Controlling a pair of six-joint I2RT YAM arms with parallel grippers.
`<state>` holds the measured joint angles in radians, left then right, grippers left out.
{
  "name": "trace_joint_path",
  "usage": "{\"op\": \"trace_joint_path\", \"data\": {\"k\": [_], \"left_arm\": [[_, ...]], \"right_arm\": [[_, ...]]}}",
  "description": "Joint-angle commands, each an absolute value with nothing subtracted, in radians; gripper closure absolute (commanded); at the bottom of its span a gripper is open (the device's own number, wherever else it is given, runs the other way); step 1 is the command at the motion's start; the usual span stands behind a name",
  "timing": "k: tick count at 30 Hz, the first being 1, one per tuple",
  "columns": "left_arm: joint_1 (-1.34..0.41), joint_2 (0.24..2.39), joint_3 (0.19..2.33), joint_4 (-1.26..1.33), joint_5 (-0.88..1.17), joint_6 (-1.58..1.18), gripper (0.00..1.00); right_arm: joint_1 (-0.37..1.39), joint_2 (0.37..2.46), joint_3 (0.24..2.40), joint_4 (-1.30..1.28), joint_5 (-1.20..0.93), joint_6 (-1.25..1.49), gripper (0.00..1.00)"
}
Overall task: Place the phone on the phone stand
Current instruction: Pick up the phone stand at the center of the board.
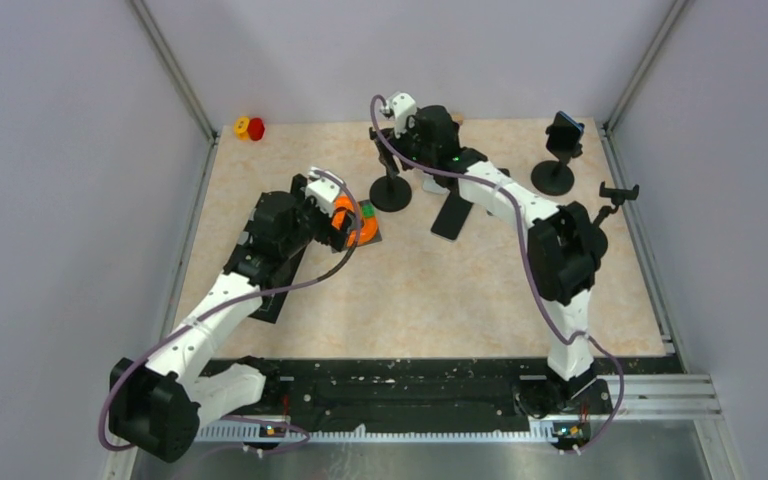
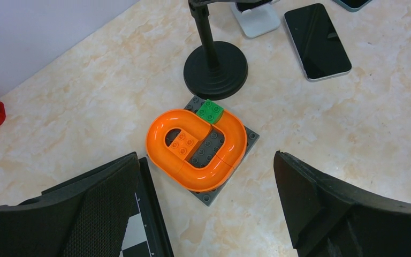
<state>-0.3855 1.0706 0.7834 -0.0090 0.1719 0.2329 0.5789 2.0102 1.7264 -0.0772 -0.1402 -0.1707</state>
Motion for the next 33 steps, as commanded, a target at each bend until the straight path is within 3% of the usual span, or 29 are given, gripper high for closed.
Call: {"op": "trace_joint_path", "data": {"k": [1, 9, 15, 18, 20, 33], "left_arm": [[-0.380, 1.040, 0.786, 0.005, 0.203, 0.244, 0.01], [-0.380, 1.025, 0.776, 0.008, 0.236, 0.231, 0.01], [-0.379, 1.022, 0.768, 0.011, 0.243, 0.231, 0.01], [-0.380, 1.017, 0.764, 0.014, 0.247, 0.228, 0.01], [-0.380, 1.012, 0.766, 0.009, 0.247, 0.225, 0.01], [-0.379, 0.960, 0.861, -0.130, 0.240, 0.182, 0.01]], "right_arm": [[0.612, 2.086, 1.867, -0.115, -0.007, -0.141, 0.30], [0.614, 2.165, 1.975, -0.168, 0.013, -0.095, 0.51], [0.614, 2.160, 2.000, -0.207, 0.003, -0.086, 0.75], [0.614, 2.122, 1.989, -0.217, 0.003, -0.097, 0.93], [0.613, 2.082, 1.970, -0.214, 0.003, -0.106, 1.00], [0.612, 1.719, 1.829, -0.306, -0.266, -0.203, 1.00]]}}
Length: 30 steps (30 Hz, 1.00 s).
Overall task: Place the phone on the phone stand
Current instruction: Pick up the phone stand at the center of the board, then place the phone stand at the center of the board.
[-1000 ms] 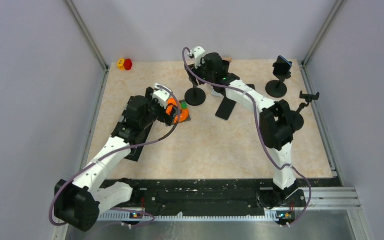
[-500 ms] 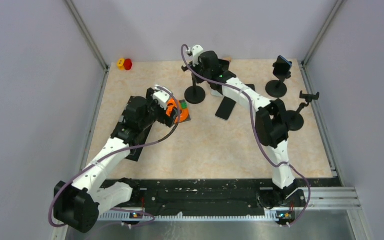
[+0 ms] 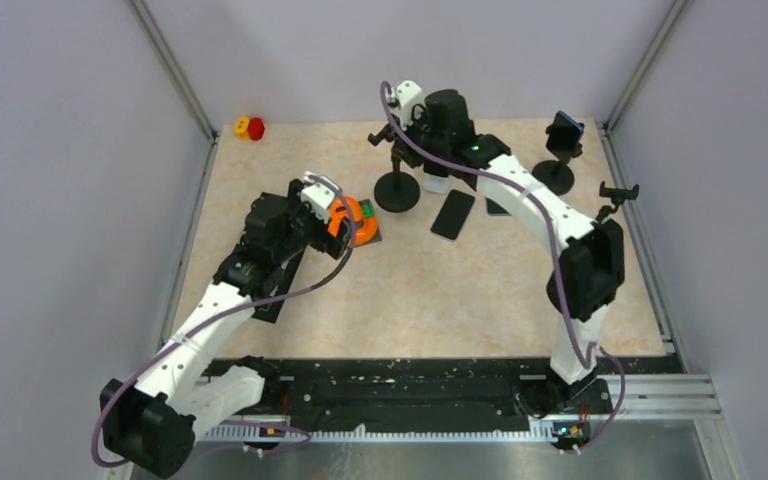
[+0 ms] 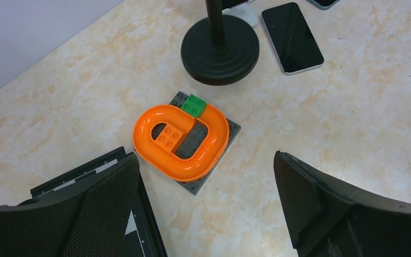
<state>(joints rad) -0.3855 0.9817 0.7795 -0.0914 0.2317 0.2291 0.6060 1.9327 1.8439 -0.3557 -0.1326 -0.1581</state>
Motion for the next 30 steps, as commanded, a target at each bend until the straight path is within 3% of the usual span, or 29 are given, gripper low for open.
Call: {"op": "trace_joint_path", "data": {"k": [1, 9, 13, 20, 30], "left_arm": [[-0.379, 0.962, 0.888, -0.145, 0.233, 0.159, 0.01], [-0.376, 0.968, 1.141, -0.342, 0.270, 0.093, 0.01], [-0.374, 0.977, 1.208, -0.418, 0.402, 0.115, 0.01], [-0.373, 0.964, 1.154, -0.450, 0.647, 0.243, 0.01], [-0.374, 0.993, 1.024, -0.384, 0.680, 0.504, 0.01]], "right_arm": [[0.612, 1.697, 1.809, -0.316, -0.282, -0.208, 1.00], [0.612, 1.524, 1.615, -0.388, -0.561, -0.342, 1.00], [0.612, 1.461, 1.513, -0.382, -0.729, -0.376, 1.00], [0.612, 1.439, 1.395, -0.370, -0.897, -0.490, 1.00], [0.612, 1.505, 1.341, -0.419, -0.963, -0.616, 1.00]]}}
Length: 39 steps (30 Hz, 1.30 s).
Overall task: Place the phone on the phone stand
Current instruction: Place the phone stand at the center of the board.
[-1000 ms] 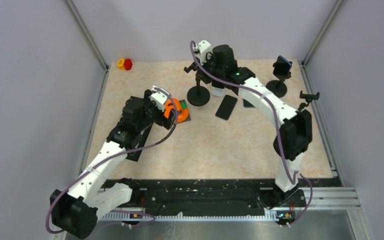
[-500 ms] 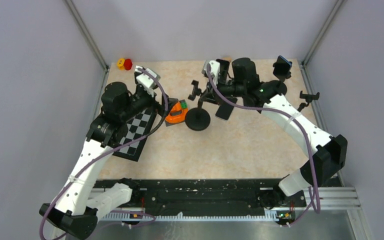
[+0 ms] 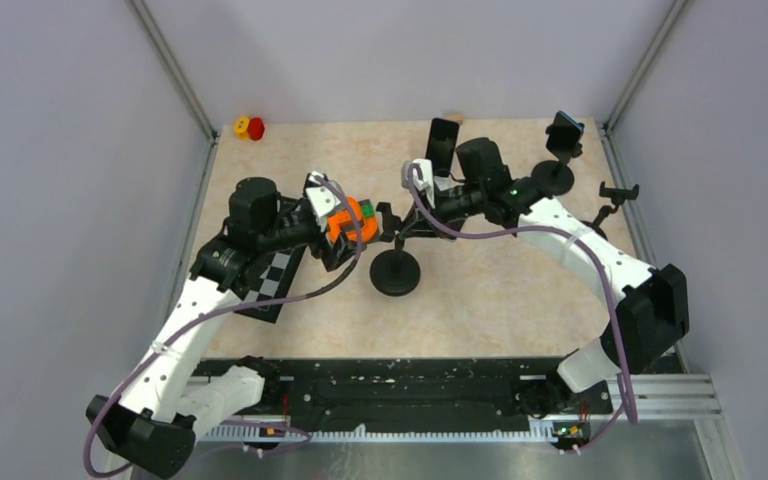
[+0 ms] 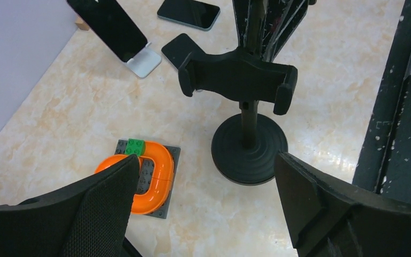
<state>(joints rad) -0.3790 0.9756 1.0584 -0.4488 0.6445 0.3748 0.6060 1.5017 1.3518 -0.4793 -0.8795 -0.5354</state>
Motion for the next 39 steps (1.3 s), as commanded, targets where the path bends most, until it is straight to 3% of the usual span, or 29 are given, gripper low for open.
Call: {"op": "trace_joint_path", "data": {"k": [1, 12, 19, 25, 33, 39], "left_arm": [[-0.374, 1.004, 1.012, -0.366, 0.680, 0.519, 0.01], [-0.374, 1.010, 0.849, -0.108, 0.735, 0.464, 0.01], [-0.374, 1.006, 0.799, -0.008, 0.738, 0.354, 0.01], [-0.374, 1.015, 0.779, 0.029, 0.778, 0.347, 0.01], [-0.378, 1.069, 0.772, 0.149, 0.786, 0.246, 0.01], [-0.401, 1.178, 0.847, 0.091, 0.831, 0.319, 0.11]], "right_arm": [[0.612, 1.506, 1.325, -0.416, -0.956, -0.623, 1.00], [0.614, 1.490, 1.221, -0.422, -0.929, -0.707, 1.00], [0.614, 1.489, 1.203, -0.440, -0.921, -0.756, 0.94], [0.614, 1.500, 1.206, -0.480, -0.872, -0.819, 0.82], [0.614, 1.508, 1.220, -0.519, -0.787, -0.858, 0.57], [0.613, 1.508, 1.238, -0.560, -0.780, -0.874, 0.44]]}}
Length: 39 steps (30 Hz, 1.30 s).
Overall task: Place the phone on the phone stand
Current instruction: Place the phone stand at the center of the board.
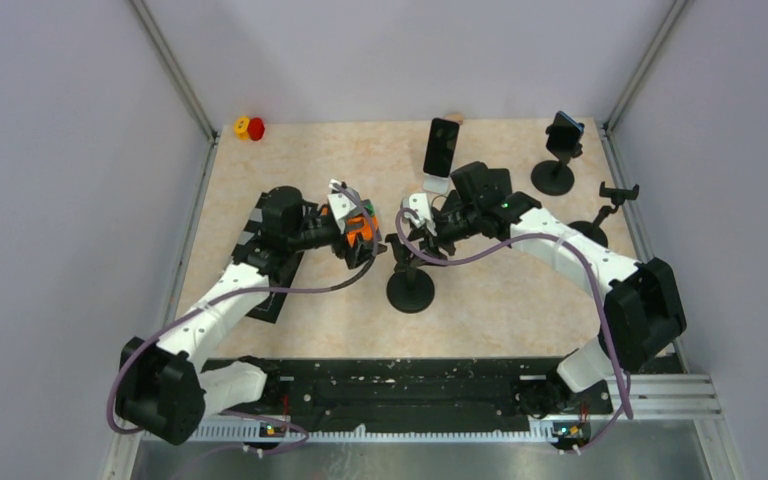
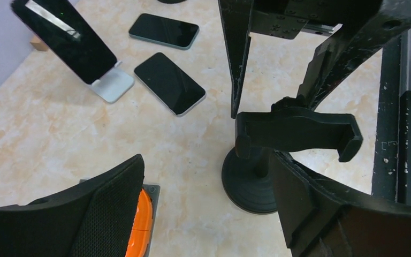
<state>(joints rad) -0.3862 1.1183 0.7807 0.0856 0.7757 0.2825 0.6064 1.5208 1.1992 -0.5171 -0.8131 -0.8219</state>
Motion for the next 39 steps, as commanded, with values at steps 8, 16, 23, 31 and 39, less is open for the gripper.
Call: {"op": "trace_joint_path", "data": {"k": [8, 16, 23, 31, 39], "left_arm": [[-0.405, 1.263, 0.929, 0.052, 0.906, 0.316, 0.36], [-0.412, 1.267, 0.925, 0.026, 0.959, 0.343, 0.51], [-0.416, 1.291, 0.931, 0.018, 0.997, 0.349, 0.68], [-0.417, 1.284, 0.917, 0.017, 1.006, 0.318, 0.79], [-0.417, 1.250, 0.872, 0.053, 0.997, 0.287, 0.96]], "right_arm": [[0.612, 1.517, 1.234, -0.562, -0.773, -0.877, 0.44], [0.612, 1.531, 1.238, -0.565, -0.774, -0.879, 0.44], [0.612, 1.527, 1.240, -0.569, -0.773, -0.879, 0.45], [0.612, 1.513, 1.239, -0.560, -0.769, -0.873, 0.43], [0.588, 1.493, 1.233, -0.526, -0.756, -0.836, 0.34]]}}
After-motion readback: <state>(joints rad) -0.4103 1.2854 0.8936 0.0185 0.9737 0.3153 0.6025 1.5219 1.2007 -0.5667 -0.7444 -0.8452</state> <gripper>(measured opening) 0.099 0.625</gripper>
